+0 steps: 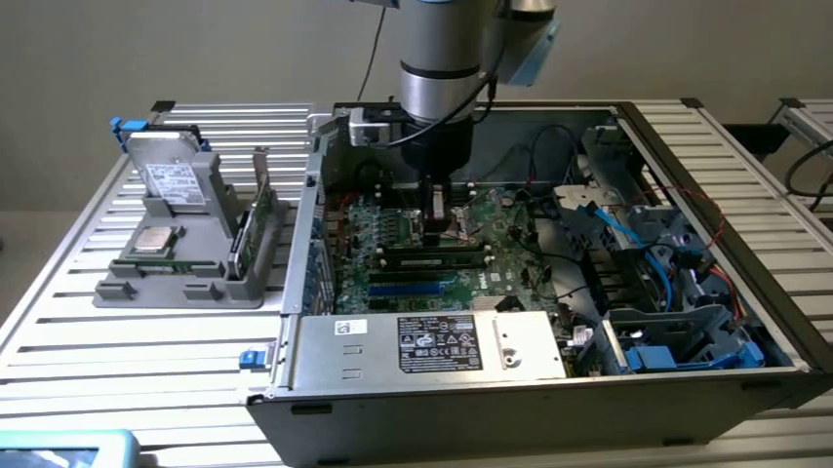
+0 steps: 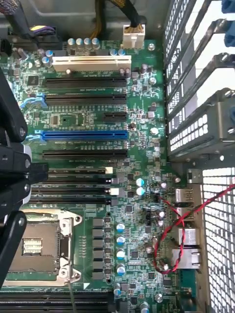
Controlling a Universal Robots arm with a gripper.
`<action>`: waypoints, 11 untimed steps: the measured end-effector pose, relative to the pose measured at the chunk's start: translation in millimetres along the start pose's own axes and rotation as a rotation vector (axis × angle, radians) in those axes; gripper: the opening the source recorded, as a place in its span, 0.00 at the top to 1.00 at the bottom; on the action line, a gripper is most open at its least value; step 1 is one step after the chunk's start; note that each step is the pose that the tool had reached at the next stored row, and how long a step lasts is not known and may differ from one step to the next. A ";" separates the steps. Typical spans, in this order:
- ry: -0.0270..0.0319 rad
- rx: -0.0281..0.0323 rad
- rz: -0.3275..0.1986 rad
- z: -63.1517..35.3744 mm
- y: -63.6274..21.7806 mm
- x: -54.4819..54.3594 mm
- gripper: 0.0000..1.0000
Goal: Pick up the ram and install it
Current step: 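Press down the ram until it locks into place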
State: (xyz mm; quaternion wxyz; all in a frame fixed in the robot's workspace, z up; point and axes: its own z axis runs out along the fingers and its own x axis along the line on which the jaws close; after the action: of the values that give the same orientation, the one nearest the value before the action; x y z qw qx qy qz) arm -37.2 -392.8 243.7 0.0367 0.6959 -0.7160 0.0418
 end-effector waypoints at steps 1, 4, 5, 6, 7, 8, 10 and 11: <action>0.0001 -0.0001 0.000 -0.4 -3.7 0.0 0.89; -0.0001 -0.0002 0.000 -1.2 -14.7 0.1 0.89; -0.0002 -0.0001 0.000 -1.2 -18.0 0.1 0.89; -0.0002 0.0000 0.000 -1.2 -20.3 0.0 0.89; 0.0000 -0.0004 0.000 -1.2 -21.7 0.0 0.89; 0.0001 -0.0033 -0.001 -1.3 -22.0 0.0 0.89; 0.0001 -0.0033 -0.001 -1.2 -22.0 0.0 0.89; 0.0001 -0.0033 -0.001 -1.2 -22.0 0.0 0.89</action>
State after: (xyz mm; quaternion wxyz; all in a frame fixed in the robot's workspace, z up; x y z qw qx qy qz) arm -15.2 -393.2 245.1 0.0379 0.6960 -0.7159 0.0407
